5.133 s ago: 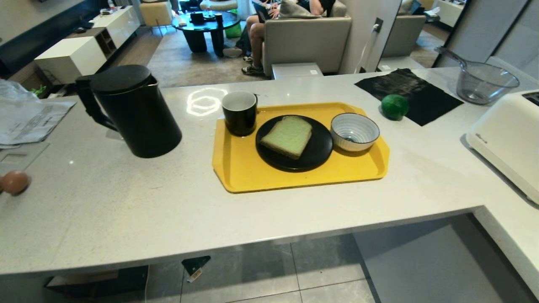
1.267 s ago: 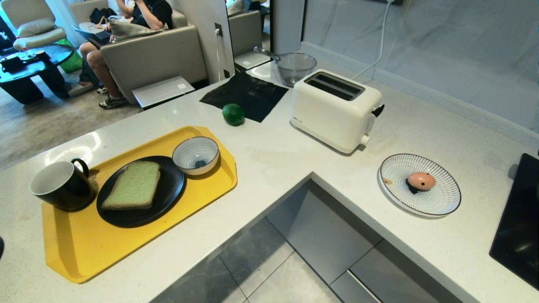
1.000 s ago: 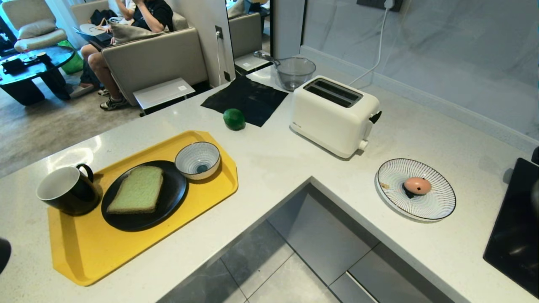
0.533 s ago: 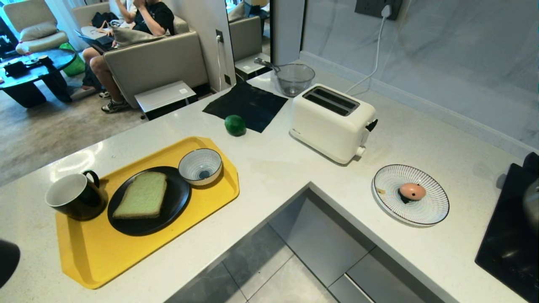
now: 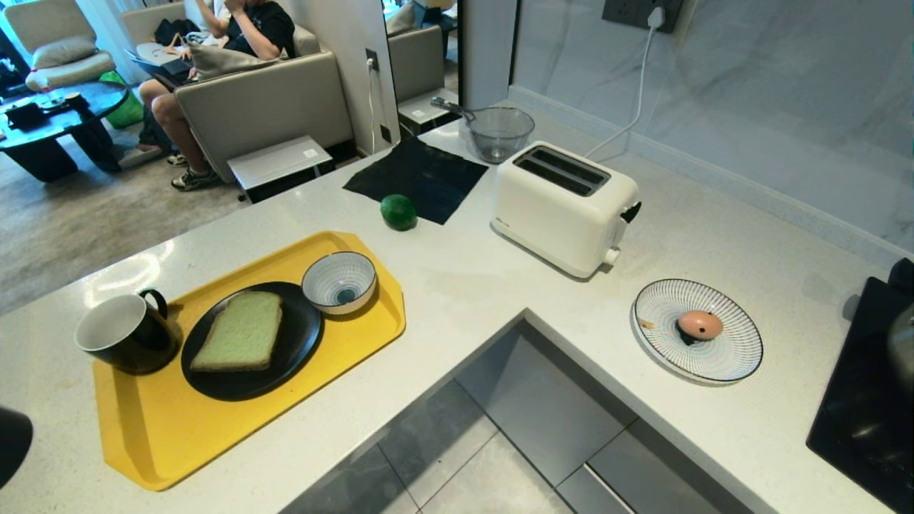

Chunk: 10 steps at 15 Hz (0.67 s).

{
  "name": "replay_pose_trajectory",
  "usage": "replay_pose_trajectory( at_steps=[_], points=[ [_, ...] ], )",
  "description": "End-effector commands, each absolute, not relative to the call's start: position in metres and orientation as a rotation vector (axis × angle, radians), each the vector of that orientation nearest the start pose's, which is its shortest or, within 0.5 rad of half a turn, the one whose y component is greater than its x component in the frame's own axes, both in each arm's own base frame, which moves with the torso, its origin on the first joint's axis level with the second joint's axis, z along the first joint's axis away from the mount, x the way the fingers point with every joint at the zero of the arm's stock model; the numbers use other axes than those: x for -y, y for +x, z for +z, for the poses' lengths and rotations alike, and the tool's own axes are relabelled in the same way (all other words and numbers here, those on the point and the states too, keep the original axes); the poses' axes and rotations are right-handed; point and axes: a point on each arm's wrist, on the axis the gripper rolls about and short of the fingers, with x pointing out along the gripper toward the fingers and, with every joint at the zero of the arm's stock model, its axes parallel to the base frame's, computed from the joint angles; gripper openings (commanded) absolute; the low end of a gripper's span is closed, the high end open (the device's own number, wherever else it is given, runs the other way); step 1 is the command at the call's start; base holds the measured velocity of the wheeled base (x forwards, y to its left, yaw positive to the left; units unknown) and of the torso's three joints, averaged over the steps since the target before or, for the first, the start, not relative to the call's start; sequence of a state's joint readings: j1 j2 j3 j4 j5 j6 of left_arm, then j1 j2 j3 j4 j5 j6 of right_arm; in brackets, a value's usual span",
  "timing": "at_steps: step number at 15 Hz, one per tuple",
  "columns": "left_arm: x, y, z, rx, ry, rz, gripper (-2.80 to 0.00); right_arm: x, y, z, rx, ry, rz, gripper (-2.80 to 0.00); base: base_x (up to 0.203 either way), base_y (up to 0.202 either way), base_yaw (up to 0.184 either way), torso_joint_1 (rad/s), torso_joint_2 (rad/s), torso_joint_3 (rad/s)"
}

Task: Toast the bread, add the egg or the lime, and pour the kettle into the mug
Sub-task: Pick up the egg

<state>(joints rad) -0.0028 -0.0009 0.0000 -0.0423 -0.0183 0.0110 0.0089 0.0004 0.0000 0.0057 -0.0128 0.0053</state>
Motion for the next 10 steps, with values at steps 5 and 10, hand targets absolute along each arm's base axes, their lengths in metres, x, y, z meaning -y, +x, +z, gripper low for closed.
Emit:
replay_pose_trajectory(
  at_steps=[5,10],
  points=[
    [0.0003,-0.0217,0.0753,0.029,0.014,-0.021,-2.80,0.0005,-0.0227,0.0744,-0.008,0.008,-0.005,-2.80,0.000,0.000,0.000,0.000,0.00,0.000],
    [-0.0001,-0.0217,0.0755,0.031,-0.015,0.000,-2.80,0.0005,-0.0227,0.0744,-0.008,0.006,-0.003,-2.80,0.000,0.000,0.000,0.000,0.00,0.000]
  ],
)
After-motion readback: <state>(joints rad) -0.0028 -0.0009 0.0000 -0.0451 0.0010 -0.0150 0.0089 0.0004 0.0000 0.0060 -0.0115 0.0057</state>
